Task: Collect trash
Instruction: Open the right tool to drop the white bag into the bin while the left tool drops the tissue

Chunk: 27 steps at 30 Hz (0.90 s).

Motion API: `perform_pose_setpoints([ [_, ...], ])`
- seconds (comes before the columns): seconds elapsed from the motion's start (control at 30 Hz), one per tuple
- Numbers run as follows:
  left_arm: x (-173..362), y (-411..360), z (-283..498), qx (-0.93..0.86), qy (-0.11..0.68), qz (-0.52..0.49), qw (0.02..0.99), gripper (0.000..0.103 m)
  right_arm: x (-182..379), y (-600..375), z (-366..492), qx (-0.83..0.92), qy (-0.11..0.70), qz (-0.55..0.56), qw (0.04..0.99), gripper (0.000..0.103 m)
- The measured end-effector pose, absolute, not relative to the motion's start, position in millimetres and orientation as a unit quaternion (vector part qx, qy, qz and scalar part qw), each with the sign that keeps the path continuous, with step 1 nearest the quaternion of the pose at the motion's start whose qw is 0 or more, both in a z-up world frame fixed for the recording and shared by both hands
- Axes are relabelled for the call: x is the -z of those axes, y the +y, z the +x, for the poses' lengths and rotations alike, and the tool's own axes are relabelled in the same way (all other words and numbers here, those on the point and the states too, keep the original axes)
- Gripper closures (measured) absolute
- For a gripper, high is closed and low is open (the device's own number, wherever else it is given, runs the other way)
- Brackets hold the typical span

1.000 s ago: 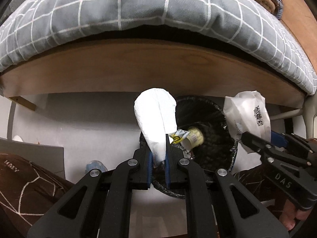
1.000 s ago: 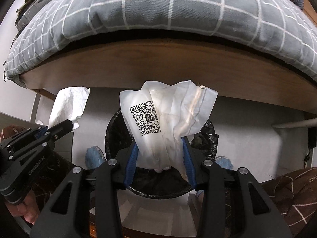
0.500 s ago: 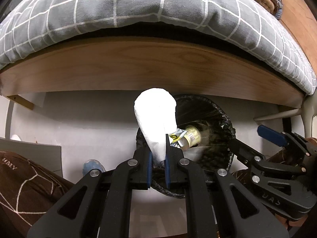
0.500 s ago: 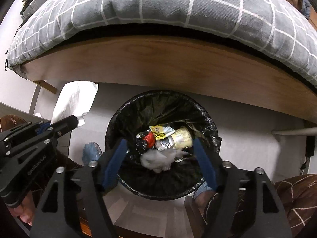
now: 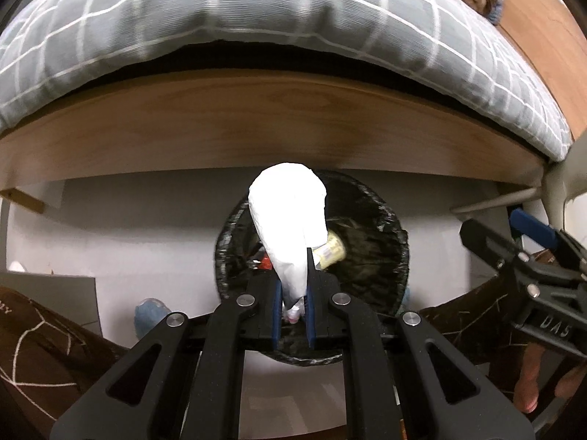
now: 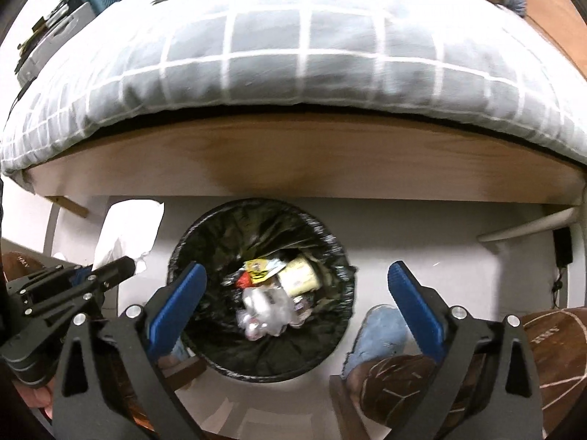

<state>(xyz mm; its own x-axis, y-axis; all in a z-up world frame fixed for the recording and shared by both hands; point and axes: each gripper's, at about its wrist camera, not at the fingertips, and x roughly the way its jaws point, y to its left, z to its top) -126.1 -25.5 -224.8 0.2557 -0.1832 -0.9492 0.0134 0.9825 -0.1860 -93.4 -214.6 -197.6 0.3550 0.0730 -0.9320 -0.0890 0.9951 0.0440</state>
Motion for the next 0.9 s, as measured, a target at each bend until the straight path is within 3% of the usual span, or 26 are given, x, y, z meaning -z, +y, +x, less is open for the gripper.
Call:
perform_pose_setpoints([
  [0.57,243.2,-73.7,-131.0,0.076,0.615,-0.034,0.784,0.091,183.6,-237.8,-91.7,-0.023,0.545,0.0,0.838,0.008],
  [0.73,245.7,-78.5,-132.3,0.081,0.615,-0.024,0.784,0.08,180.8,-238.2,-91.1,-0.022,0.543,0.003,0.84,0.008],
  [0.9,248.1,-75.7,-133.7,0.082,0.618,-0.024,0.781,0.062,182.2,-236.6,-91.7,-0.025,0.541,0.002,0.841,0.008],
])
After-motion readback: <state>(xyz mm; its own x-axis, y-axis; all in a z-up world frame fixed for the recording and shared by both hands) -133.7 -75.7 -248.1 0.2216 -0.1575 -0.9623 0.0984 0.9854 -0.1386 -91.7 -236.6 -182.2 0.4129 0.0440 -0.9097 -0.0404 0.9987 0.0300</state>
